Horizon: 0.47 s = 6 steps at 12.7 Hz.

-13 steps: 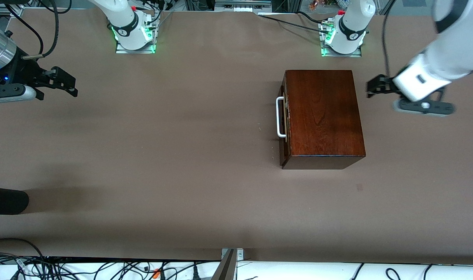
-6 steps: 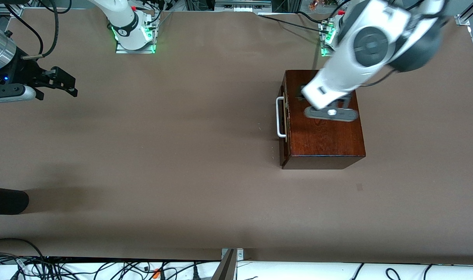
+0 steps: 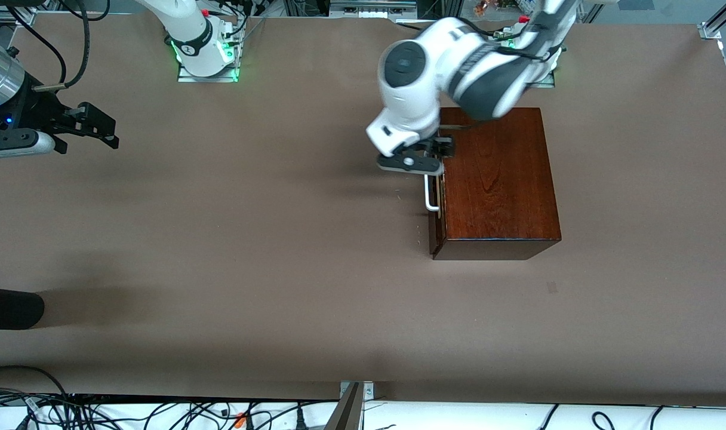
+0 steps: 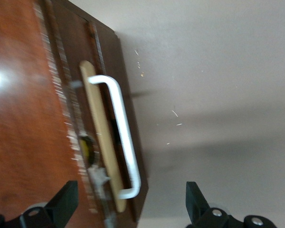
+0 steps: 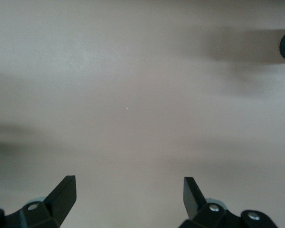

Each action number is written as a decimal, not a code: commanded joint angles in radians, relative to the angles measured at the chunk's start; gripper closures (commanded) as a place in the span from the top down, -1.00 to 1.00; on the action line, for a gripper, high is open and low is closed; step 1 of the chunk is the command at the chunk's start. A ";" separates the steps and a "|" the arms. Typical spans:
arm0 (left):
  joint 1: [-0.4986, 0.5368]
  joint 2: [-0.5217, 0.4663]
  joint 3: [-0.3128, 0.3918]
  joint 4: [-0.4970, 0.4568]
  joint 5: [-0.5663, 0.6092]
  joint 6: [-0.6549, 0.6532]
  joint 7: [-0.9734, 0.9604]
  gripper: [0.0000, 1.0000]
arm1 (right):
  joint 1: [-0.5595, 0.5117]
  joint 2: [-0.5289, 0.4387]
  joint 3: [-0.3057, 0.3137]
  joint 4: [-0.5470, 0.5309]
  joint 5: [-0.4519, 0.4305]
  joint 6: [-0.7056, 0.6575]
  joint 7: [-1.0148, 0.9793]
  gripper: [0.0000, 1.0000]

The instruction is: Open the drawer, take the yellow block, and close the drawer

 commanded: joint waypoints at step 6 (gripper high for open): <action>-0.051 0.126 0.010 0.063 0.158 0.011 -0.180 1.00 | -0.005 -0.005 0.002 0.007 0.016 -0.015 0.006 1.00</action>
